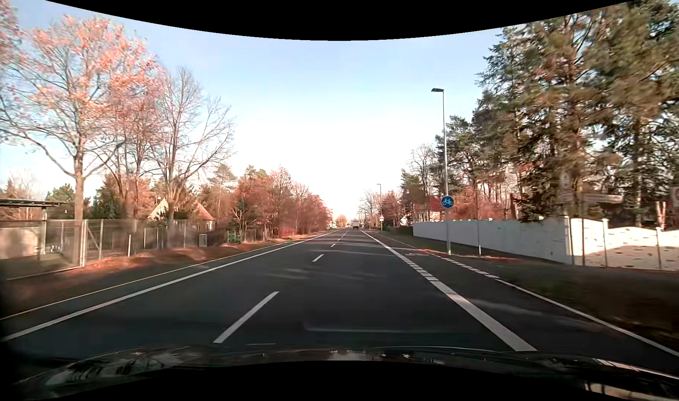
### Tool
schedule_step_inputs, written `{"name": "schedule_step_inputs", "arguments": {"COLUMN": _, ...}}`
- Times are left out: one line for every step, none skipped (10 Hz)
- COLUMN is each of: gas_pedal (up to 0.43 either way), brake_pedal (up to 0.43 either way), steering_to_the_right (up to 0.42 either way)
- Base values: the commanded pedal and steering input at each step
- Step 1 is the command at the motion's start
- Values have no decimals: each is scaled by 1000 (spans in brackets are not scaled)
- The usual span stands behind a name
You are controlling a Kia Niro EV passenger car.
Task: Follow the waypoints while adhering to traffic rules and regulations
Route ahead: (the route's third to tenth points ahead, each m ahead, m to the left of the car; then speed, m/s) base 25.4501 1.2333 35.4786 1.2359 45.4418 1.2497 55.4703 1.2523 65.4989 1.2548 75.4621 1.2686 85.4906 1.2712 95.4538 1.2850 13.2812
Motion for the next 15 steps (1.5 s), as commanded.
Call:
{"name": "schedule_step_inputs", "arguments": {"gas_pedal": 110, "brake_pedal": 0, "steering_to_the_right": -3}}
{"name": "schedule_step_inputs", "arguments": {"gas_pedal": 110, "brake_pedal": 0, "steering_to_the_right": -3}}
{"name": "schedule_step_inputs", "arguments": {"gas_pedal": 110, "brake_pedal": 0, "steering_to_the_right": -3}}
{"name": "schedule_step_inputs", "arguments": {"gas_pedal": 110, "brake_pedal": 0, "steering_to_the_right": -3}}
{"name": "schedule_step_inputs", "arguments": {"gas_pedal": 110, "brake_pedal": 0, "steering_to_the_right": -3}}
{"name": "schedule_step_inputs", "arguments": {"gas_pedal": 110, "brake_pedal": 0, "steering_to_the_right": -3}}
{"name": "schedule_step_inputs", "arguments": {"gas_pedal": 110, "brake_pedal": 0, "steering_to_the_right": -3}}
{"name": "schedule_step_inputs", "arguments": {"gas_pedal": 110, "brake_pedal": 0, "steering_to_the_right": -3}}
{"name": "schedule_step_inputs", "arguments": {"gas_pedal": 110, "brake_pedal": 0, "steering_to_the_right": -3}}
{"name": "schedule_step_inputs", "arguments": {"gas_pedal": 110, "brake_pedal": 0, "steering_to_the_right": -3}}
{"name": "schedule_step_inputs", "arguments": {"gas_pedal": 110, "brake_pedal": 0, "steering_to_the_right": -3}}
{"name": "schedule_step_inputs", "arguments": {"gas_pedal": 110, "brake_pedal": 0, "steering_to_the_right": -3}}
{"name": "schedule_step_inputs", "arguments": {"gas_pedal": 110, "brake_pedal": 0, "steering_to_the_right": -3}}
{"name": "schedule_step_inputs", "arguments": {"gas_pedal": 110, "brake_pedal": 0, "steering_to_the_right": -3}}
{"name": "schedule_step_inputs", "arguments": {"gas_pedal": 110, "brake_pedal": 0, "steering_to_the_right": -3}}
